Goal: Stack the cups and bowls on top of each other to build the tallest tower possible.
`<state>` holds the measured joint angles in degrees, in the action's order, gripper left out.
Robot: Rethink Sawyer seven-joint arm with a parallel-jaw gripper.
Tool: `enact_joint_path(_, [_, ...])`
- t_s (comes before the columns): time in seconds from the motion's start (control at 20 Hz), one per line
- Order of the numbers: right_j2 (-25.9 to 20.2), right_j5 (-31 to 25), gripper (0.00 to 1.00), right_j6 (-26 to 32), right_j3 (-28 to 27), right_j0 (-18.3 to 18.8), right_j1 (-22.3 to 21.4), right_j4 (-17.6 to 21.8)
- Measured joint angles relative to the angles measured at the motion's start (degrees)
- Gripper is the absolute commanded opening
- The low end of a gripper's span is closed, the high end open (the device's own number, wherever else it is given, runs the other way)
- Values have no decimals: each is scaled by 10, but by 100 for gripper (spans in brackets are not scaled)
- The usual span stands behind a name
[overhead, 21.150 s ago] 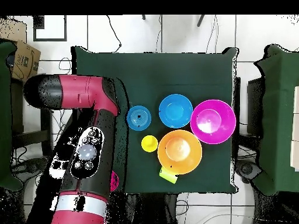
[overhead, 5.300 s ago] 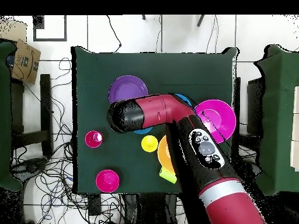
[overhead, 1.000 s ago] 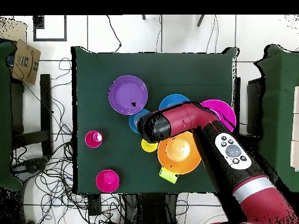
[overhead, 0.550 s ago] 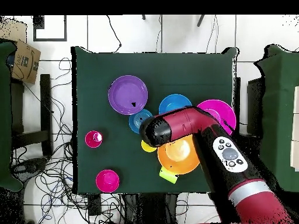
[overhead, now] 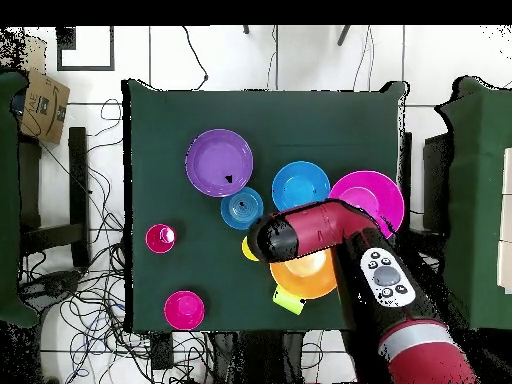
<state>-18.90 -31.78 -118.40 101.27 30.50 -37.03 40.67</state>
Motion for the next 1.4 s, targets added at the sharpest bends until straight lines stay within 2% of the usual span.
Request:
enact_joint_path(0.3, [46,41,100,-55,3,-20,0,-12])
enact_joint_path(0.85, [84,75,100,-64,3,-73,5,-49])
enact_joint_path(1.15, [83,93,100,-64,5,-77,6,-55])
enact_joint_path(1.4, [82,95,100,-64,5,-66,6,-55])
